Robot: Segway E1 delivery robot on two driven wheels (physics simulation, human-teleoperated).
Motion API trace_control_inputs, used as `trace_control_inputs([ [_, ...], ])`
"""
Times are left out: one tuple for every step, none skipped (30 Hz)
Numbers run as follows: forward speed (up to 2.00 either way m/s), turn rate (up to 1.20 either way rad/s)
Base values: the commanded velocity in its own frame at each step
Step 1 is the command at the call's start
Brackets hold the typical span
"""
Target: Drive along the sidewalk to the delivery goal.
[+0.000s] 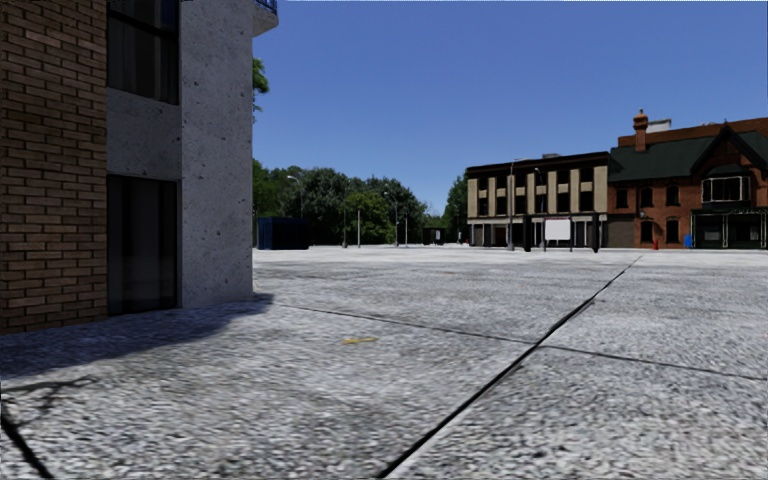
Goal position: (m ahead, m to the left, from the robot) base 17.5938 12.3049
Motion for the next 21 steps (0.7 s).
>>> trace_control_inputs([
  [2.0,0.0],
  [2.0,0.0],
  [2.0,0.0],
  [2.0,0.0],
  [2.0,0.0],
  [2.0,0.0],
  [2.0,0.0],
  [2.0,0.0],
  [2.0,0.0],
  [2.0,0.0],
  [2.0,0.0],
  [2.0,0.0],
  [2.0,0.0],
  [2.0,0.0],
  [2.0,0.0],
  [2.0,0.0],
  [2.0,0.0],
  [2.0,0.0],
  [2.0,0.0],
  [2.0,0.0],
  [2.0,0.0],
])
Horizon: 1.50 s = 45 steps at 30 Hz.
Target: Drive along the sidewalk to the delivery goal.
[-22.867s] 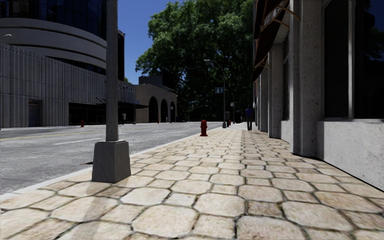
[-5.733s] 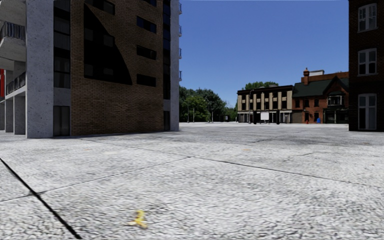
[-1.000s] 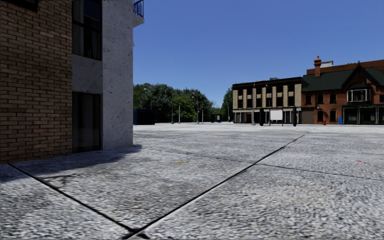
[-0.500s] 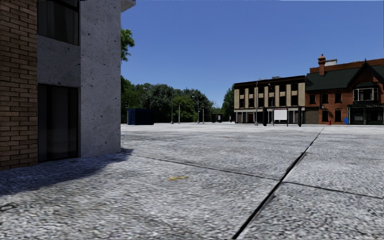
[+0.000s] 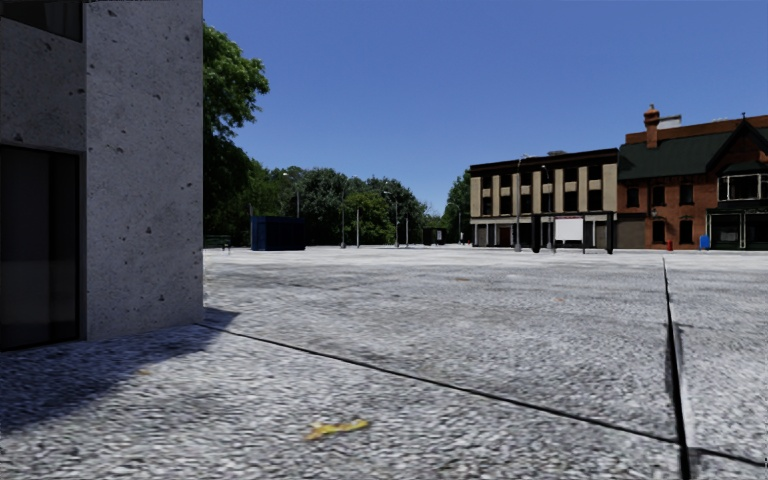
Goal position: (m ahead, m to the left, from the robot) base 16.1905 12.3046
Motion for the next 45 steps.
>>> trace_control_inputs([
  [2.0,0.0],
  [2.0,0.0],
  [2.0,0.0],
  [2.0,0.0],
  [2.0,0.0],
  [2.0,0.0],
  [2.0,0.0],
  [2.0,0.0],
  [2.0,0.0],
  [2.0,0.0],
  [2.0,0.0],
  [2.0,0.0],
  [2.0,0.0],
  [2.0,0.0],
  [2.0,0.0],
  [2.0,0.0],
  [2.0,0.05],
  [2.0,0.05],
  [2.0,0.14],
  [2.0,0.28],
  [2.0,0.37],
  [2.0,0.4],
  [2.0,0.4],
  [2.0,0.41],
  [2.0,0.41],
  [2.0,0.41],
  [2.0,0.41],
  [2.0,0.41],
  [2.0,0.41],
  [2.0,0.41],
  [2.0,0.41],
  [2.0,0.41],
  [2.0,0.41],
  [2.0,0.41],
  [2.0,0.41],
  [2.0,0.41],
  [2.0,0.41],
  [2.0,0.41],
  [2.0,0.41],
  [2.0,0.41],
  [2.0,0.41],
  [2.0,0.41],
  [2.0,0.41],
  [2.0,0.41],
  [2.0,0.41],
])
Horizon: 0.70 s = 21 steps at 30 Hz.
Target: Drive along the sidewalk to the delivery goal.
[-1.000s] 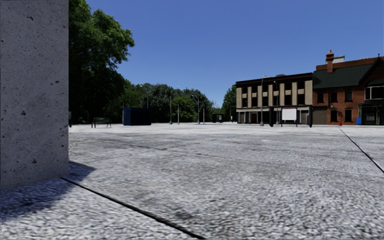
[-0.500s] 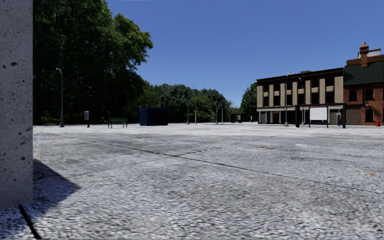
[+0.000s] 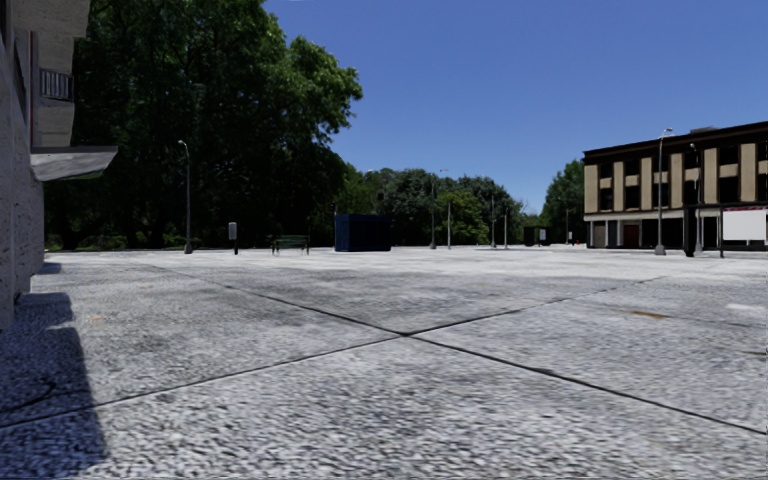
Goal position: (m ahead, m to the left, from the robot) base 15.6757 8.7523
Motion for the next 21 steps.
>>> trace_control_inputs([
  [2.0,0.41],
  [2.0,0.41],
  [2.0,0.41],
  [2.0,0.41],
  [2.0,0.41],
  [2.0,0.41],
  [2.0,0.41],
  [2.0,0.41],
  [2.0,0.41],
  [2.0,0.41],
  [2.0,0.41],
  [2.0,0.41],
  [2.0,0.41],
  [2.0,0.41],
  [2.0,0.41],
  [2.0,0.41],
  [2.0,0.41],
  [2.0,0.41],
  [2.0,0.41],
  [2.0,0.41],
  [2.0,0.41],
])
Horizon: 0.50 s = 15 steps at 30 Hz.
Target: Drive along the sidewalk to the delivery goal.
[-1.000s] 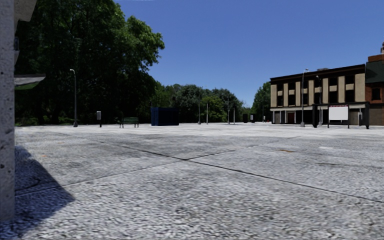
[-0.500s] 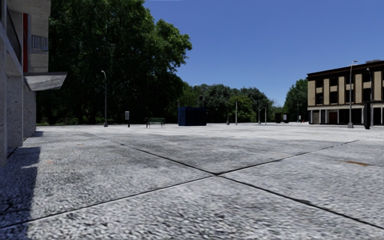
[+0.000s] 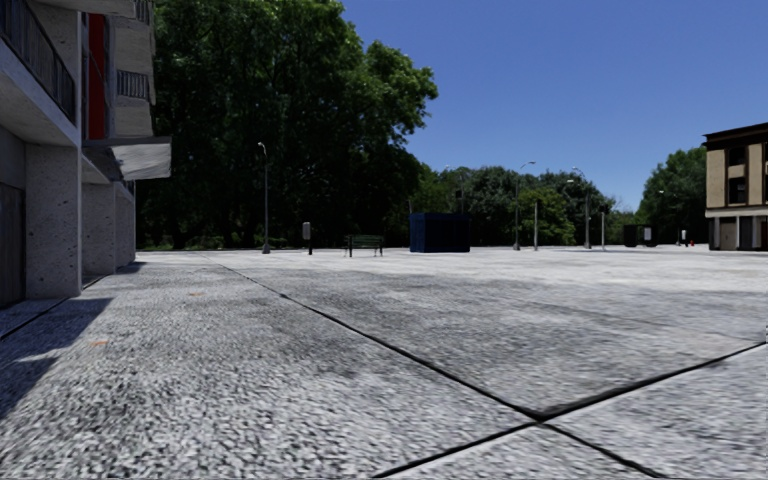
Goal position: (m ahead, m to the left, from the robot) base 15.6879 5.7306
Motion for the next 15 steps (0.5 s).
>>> trace_control_inputs([
  [2.0,0.41],
  [2.0,0.41],
  [2.0,0.41],
  [2.0,0.41],
  [2.0,0.41],
  [2.0,0.41],
  [2.0,0.41],
  [2.0,0.41],
  [2.0,0.41],
  [2.0,0.41],
  [2.0,0.41],
  [2.0,0.41],
  [2.0,0.41],
  [2.0,0.41],
  [2.0,0.41],
])
